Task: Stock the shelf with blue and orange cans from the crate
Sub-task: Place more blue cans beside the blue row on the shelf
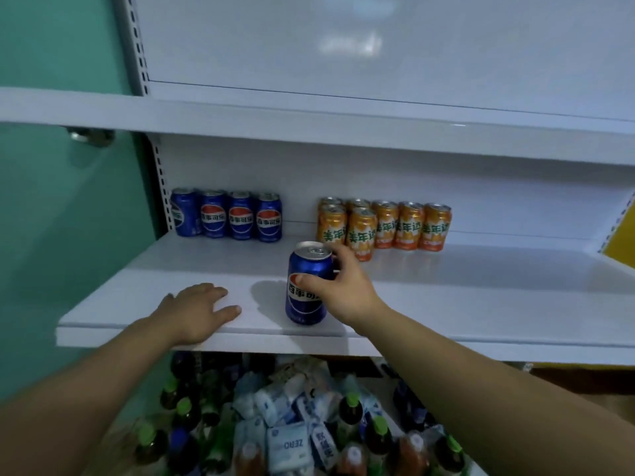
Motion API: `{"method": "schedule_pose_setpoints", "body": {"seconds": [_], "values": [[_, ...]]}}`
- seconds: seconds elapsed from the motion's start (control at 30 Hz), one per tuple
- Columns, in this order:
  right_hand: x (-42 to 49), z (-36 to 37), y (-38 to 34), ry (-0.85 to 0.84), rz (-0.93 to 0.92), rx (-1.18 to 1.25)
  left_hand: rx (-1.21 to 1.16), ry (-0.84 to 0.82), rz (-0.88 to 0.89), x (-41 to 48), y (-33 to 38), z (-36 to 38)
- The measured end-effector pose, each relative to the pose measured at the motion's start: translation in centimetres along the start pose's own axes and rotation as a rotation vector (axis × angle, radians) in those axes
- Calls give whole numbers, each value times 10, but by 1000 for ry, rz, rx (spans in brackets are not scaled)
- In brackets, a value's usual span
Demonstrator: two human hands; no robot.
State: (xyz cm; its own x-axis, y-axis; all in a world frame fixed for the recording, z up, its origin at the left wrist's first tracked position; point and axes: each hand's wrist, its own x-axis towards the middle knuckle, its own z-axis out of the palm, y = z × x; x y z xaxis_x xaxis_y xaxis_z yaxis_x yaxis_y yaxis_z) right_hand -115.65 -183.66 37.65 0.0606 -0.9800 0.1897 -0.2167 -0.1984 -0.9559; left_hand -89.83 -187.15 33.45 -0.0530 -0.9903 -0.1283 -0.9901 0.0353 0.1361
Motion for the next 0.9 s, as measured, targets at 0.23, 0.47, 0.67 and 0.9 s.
{"method": "schedule_pose_setpoints", "body": {"seconds": [0.23, 0.47, 0.67, 0.9], "values": [[42, 43, 5, -65, -25, -43, 7, 5, -119, 18, -58, -13], [101, 91, 9, -101, -58, -64, -90, 93, -105, 24, -63, -3], [141, 134, 5, -227, -38, -83, -124, 105, -116, 23, -62, -3], [184, 189, 6, -260, -182, -132, -99, 82, -111, 25, -64, -2]]}}
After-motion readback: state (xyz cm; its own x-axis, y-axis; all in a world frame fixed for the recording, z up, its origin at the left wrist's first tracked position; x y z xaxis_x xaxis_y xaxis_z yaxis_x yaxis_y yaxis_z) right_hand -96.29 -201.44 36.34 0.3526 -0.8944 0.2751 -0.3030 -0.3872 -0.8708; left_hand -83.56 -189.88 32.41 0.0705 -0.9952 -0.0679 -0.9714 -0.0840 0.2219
